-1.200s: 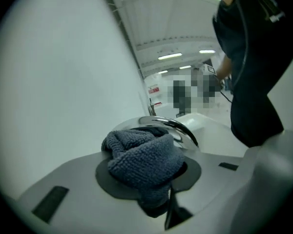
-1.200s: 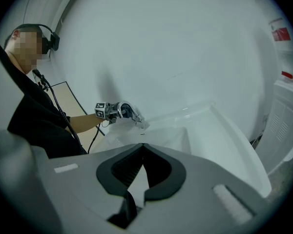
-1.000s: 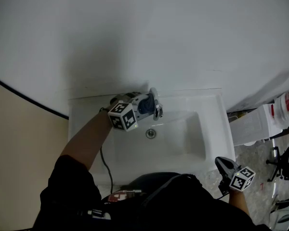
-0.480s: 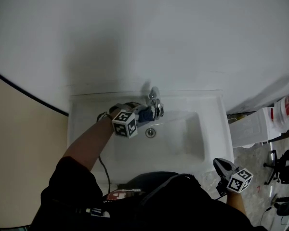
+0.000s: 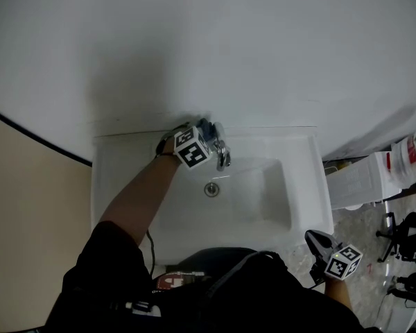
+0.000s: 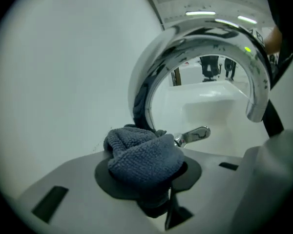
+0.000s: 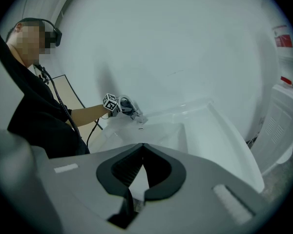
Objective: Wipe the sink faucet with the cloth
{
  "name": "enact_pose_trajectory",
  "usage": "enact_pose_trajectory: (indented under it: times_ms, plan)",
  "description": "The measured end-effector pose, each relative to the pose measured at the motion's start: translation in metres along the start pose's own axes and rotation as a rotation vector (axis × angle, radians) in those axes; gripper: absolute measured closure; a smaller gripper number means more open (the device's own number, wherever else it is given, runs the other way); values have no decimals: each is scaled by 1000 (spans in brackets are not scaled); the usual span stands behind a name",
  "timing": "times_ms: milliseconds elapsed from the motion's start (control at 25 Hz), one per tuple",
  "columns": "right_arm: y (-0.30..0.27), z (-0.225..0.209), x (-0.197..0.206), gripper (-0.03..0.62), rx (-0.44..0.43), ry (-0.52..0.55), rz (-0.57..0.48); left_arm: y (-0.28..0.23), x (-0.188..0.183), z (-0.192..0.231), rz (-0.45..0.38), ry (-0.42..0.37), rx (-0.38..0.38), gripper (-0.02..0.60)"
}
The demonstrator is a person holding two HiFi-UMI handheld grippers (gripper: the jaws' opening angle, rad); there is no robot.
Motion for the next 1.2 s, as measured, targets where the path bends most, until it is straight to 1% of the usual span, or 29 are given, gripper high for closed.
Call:
enact_pose_trajectory:
  times_ms: [80, 120, 200, 280, 400, 480, 520, 640, 720, 880, 920, 1000, 1080, 1160, 1200]
  plan:
    - [2, -3, 4, 592, 11, -14, -2, 8, -13, 0, 67, -151, -36, 463]
    - [3, -5, 5, 592, 15, -21, -3, 15, -20, 2, 86, -219, -59, 463]
    - [3, -8, 7, 594, 17, -27, -6, 32, -35, 5, 87, -323, -98, 463]
    - [3, -9, 8, 592, 16, -30, -11, 47, -47, 2, 78, -414, -134, 463]
    - [-1, -8, 7, 594, 12, -32, -17, 64, -57, -11, 106, -538, -207, 463]
    - [-4, -8, 6, 592, 5, -31, -20, 73, -60, -23, 122, -597, -249, 463]
    - [-5, -8, 6, 592, 2, -29, -21, 78, -61, -29, 120, -616, -259, 463]
    - [-7, -9, 5, 592, -6, -22, -22, 90, -61, -46, 118, -645, -264, 463]
    - [-10, -7, 3, 592, -8, -29, -23, 95, -57, -56, 119, -641, -233, 463]
    - [-19, -5, -1, 592, -27, -22, -32, 94, -40, -86, 94, -557, -124, 463]
    - [-21, -5, -3, 592, -33, -18, -34, 93, -36, -94, 87, -539, -110, 463]
    - [-24, -5, -6, 592, -48, -16, -36, 88, -30, -110, 83, -509, -108, 463]
    - [-29, -6, -7, 592, -67, -19, -39, 85, -27, -121, 97, -495, -105, 463]
    - [-34, -7, -8, 592, -86, -18, -44, 82, -24, -129, 116, -481, -70, 463]
    - [-36, -8, -8, 592, -96, -17, -49, 82, -24, -132, 118, -459, -36, 463]
Point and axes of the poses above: the fingertips, and each gripper's own axes: y backward along the fingers, z to its left, x out of its underside, the point moved 8 cm from there along y, backward along the fingers
